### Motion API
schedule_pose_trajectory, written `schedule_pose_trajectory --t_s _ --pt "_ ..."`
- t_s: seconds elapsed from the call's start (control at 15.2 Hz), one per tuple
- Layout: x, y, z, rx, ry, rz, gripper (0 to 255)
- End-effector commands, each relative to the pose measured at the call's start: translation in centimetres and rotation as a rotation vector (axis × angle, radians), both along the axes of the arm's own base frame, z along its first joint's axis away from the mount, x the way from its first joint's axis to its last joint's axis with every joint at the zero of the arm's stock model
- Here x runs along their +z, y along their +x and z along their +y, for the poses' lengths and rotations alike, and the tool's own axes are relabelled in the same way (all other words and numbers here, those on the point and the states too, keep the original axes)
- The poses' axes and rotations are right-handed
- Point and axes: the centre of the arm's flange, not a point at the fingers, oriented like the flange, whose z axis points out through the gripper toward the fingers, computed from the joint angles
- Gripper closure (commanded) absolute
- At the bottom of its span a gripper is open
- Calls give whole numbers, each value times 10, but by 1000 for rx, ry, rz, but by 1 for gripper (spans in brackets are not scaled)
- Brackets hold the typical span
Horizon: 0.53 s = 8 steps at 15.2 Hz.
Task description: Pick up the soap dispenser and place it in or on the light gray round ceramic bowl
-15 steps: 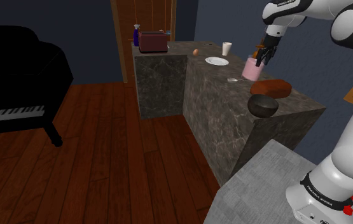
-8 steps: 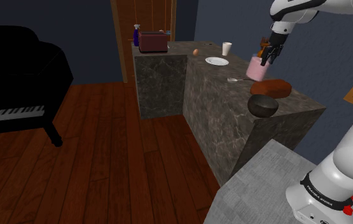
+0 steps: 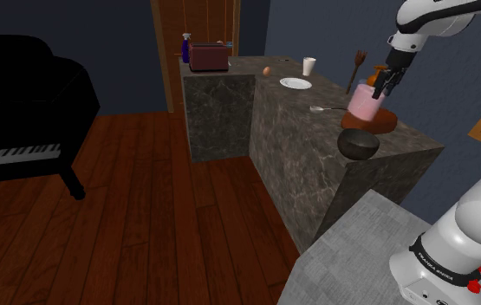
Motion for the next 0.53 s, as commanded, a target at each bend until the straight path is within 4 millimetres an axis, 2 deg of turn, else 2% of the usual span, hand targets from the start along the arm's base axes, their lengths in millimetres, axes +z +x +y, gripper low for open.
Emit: schedule_pose_trajectory --t_s 0.0,0.07,0.46 --pt "3 -28 12 1 -2 -1 255" --pt "4 -43 20 1 -2 -1 255" --pt "-27 -43 20 1 -2 -1 255"
